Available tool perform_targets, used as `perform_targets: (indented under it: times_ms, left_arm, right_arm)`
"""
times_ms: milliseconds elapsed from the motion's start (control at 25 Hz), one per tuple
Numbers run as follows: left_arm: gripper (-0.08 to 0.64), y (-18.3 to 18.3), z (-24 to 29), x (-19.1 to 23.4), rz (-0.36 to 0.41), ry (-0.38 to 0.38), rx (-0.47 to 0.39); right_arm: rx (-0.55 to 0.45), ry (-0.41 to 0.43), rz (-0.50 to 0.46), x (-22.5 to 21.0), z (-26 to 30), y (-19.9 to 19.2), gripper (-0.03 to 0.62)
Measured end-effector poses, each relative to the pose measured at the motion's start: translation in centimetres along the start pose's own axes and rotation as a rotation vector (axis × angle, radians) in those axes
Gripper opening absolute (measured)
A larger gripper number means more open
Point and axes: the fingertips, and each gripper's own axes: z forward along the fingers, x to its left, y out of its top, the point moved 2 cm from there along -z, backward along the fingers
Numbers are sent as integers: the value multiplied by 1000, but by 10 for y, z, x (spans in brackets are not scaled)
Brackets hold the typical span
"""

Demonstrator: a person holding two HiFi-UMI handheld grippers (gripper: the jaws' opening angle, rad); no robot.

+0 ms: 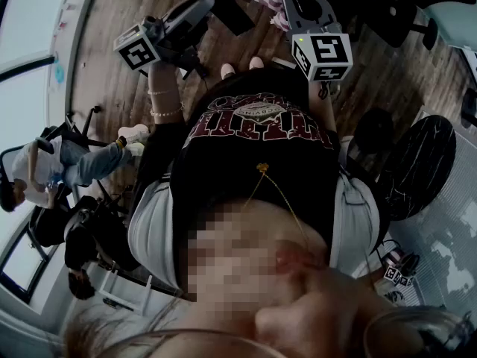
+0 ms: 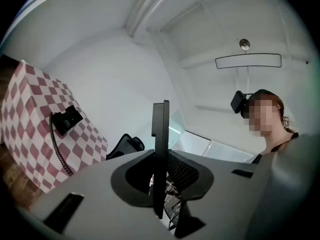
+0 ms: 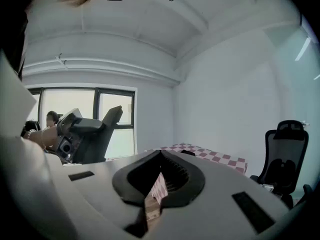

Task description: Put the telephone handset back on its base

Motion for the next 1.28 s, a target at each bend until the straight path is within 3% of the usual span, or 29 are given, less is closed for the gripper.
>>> perform_targets:
  times_ms: [560,1040,1280]
  left_arm:
    - [80,3,-1,1,13,45,-42]
    - [80,8,-1,5,13,47,-42]
    - [80,43,4,51,-23,33,-28]
  right_arm:
    - [-22,95,7,0,10,9,20]
    - [-31,94,10,-3,11,11,20]
    - [-9,71,58,-18,62,12,20]
